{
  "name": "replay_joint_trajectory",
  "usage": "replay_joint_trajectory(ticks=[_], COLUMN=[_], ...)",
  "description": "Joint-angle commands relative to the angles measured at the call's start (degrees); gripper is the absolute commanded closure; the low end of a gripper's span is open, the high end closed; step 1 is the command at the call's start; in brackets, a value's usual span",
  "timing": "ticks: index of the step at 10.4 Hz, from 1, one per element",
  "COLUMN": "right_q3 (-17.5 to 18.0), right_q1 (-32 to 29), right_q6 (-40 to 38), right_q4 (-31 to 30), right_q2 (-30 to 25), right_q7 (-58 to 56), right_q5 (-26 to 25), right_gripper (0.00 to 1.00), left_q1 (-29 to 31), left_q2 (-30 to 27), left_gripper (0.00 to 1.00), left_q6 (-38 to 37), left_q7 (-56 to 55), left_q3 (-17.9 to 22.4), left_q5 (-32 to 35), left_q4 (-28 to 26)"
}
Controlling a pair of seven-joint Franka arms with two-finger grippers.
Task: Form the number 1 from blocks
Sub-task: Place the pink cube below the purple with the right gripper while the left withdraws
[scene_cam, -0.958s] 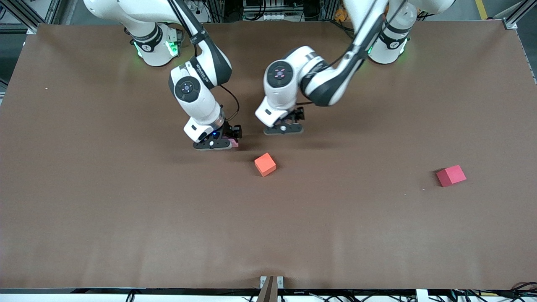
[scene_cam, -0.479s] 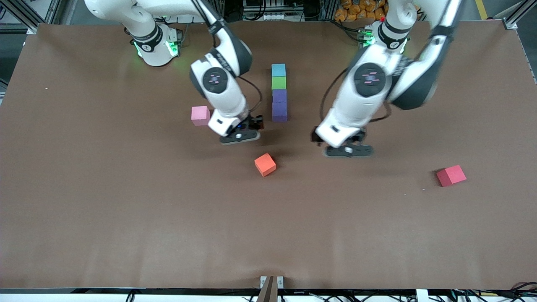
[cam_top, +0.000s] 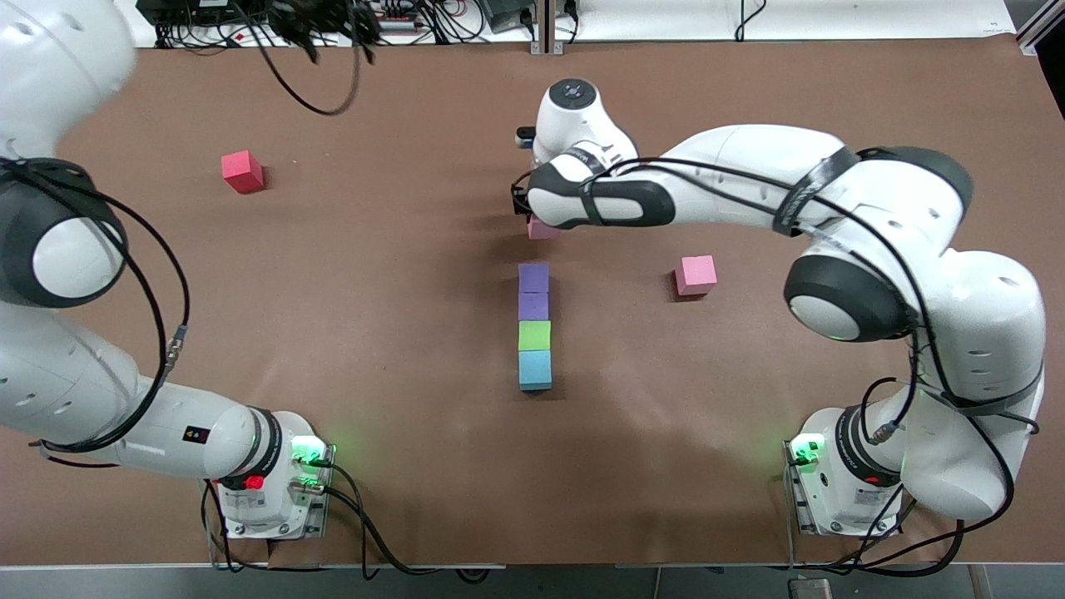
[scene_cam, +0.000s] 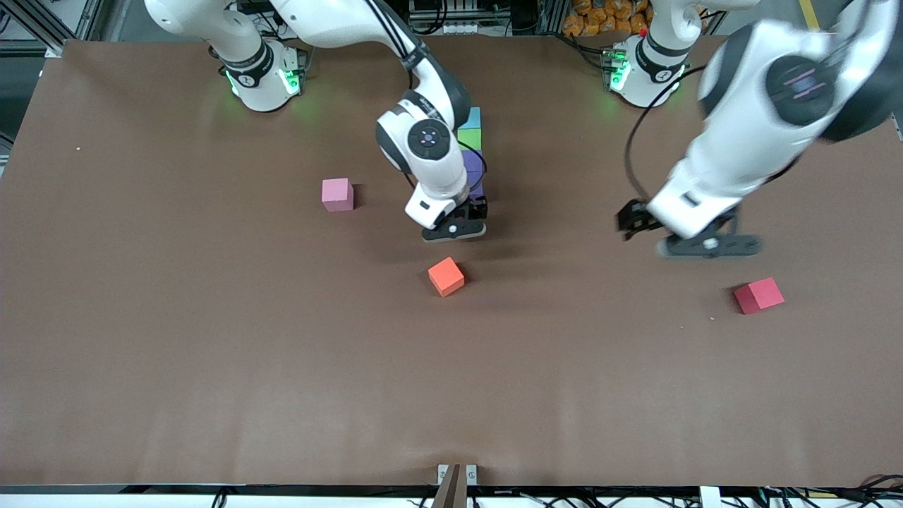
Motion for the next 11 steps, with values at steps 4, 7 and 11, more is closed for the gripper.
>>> replay_joint_trajectory(ticks=[4, 7, 11], right_q3=[-2.7, -2.7, -2.7], right_q1=[6.9, 7.4, 7.4], right_q6=[-0.8, -0.6, -0.6], right_q4=[1.7, -0.1, -0.7], right_q2=[2.9, 3.0, 3.0], right_q7=[6.2, 6.5, 6.9], right_q5=[0.5, 0.4, 0.4], right_gripper=[0.39, 0.39, 0.38], left_q1=[1.0, 1.8, 5.7], left_q2=[-4.5, -7.1, -9.7], left_gripper=[0.00, 0.00, 0.00], left_q6=[-8.9, -9.8, -9.2], left_q7=[1.7, 6.1, 7.0], left_q3=[2.3, 2.3, 1.0], left_q5=[0.9, 0.7, 0.1], left_q4=[5.0, 3.6, 0.8])
